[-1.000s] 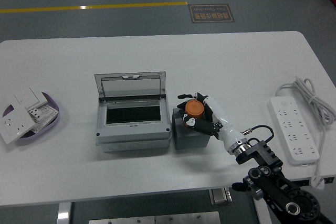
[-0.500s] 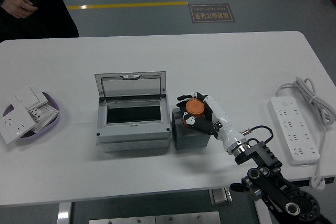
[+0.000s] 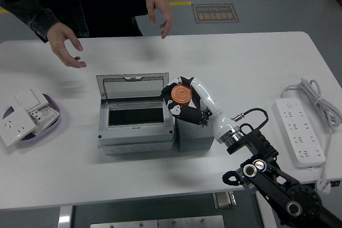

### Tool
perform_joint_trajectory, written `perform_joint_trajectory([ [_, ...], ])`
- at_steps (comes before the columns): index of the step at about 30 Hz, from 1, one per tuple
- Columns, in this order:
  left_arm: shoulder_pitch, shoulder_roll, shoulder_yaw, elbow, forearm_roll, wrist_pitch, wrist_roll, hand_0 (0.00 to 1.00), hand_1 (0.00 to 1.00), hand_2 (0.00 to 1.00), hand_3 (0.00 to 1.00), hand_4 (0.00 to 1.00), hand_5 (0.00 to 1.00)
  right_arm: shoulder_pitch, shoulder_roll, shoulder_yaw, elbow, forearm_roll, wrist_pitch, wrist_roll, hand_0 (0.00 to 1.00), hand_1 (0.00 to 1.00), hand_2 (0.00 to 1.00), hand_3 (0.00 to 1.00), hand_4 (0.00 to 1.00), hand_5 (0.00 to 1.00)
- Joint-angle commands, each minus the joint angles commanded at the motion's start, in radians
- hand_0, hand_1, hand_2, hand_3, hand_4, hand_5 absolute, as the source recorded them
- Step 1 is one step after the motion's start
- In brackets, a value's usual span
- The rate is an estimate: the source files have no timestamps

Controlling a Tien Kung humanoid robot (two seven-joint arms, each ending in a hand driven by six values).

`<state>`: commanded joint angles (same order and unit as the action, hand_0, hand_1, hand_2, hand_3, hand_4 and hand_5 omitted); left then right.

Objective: Pick up the cylinder from the cube,place it in the box,flap close box

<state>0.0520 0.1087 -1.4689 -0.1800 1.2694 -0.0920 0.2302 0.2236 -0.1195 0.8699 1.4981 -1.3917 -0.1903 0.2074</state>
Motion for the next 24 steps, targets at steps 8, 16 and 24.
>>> perform_joint_trajectory([
  [8, -0.003, 0.002, -0.003, 0.0, 0.005, 0.0, 0.002, 0.636, 0.67, 0.661, 0.703, 0.755, 0.319, 0.12, 0.062, -0.091, -0.034, -0.232, 0.038, -0.161, 0.074, 0.221, 0.329, 0.248, 0.002, 0.002],
  [16, -0.004, 0.002, -0.009, 0.0, 0.01, 0.002, 0.007, 0.637, 0.671, 0.661, 0.703, 0.756, 0.323, 0.208, 0.113, -0.187, -0.095, -0.471, 0.094, -0.297, 0.06, 0.22, 0.337, 0.251, 0.002, 0.002],
  [24, -0.008, 0.002, -0.01, 0.0, 0.011, 0.002, 0.007, 0.637, 0.671, 0.661, 0.703, 0.757, 0.324, 0.253, 0.119, -0.23, -0.127, -0.657, 0.136, -0.342, 0.077, 0.226, 0.343, 0.27, 0.002, 0.002],
])
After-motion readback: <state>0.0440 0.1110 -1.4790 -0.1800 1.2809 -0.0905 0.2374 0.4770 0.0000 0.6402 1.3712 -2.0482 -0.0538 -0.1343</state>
